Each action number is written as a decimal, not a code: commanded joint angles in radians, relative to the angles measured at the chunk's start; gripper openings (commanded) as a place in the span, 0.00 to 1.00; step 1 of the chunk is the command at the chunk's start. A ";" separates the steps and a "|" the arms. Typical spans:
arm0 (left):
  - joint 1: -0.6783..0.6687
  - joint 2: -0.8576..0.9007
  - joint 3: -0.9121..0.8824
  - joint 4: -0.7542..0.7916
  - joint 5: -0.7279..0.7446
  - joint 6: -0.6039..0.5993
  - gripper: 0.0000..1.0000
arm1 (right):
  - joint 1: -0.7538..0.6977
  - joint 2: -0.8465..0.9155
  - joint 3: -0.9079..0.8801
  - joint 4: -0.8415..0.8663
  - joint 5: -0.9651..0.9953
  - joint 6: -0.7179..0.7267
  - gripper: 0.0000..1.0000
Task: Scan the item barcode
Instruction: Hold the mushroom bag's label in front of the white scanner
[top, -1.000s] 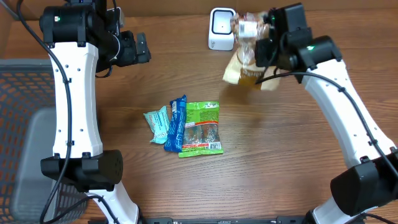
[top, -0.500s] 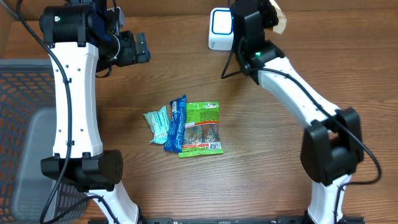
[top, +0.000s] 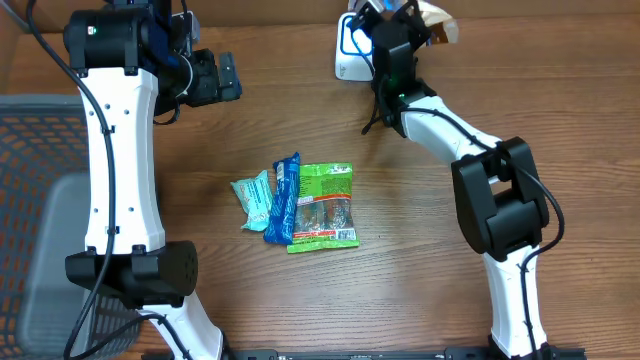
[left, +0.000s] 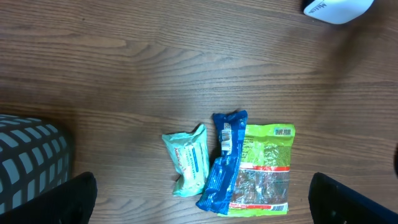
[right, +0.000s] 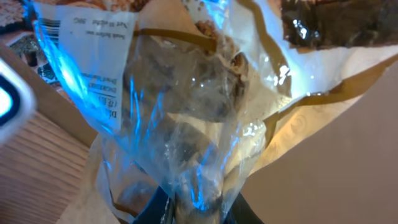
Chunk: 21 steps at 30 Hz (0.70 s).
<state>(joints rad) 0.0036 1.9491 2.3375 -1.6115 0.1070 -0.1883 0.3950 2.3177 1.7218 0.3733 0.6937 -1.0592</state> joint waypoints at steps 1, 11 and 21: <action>-0.004 0.000 0.021 0.000 -0.007 -0.014 1.00 | -0.003 0.002 0.018 0.019 -0.085 -0.023 0.04; -0.004 0.000 0.021 0.000 -0.007 -0.014 1.00 | -0.006 0.003 0.018 0.053 -0.137 -0.024 0.04; -0.004 0.000 0.021 0.000 -0.007 -0.014 1.00 | -0.008 0.066 0.018 0.071 -0.190 -0.274 0.04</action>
<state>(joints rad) 0.0036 1.9491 2.3375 -1.6115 0.1070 -0.1886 0.3943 2.3463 1.7218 0.4347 0.5209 -1.2339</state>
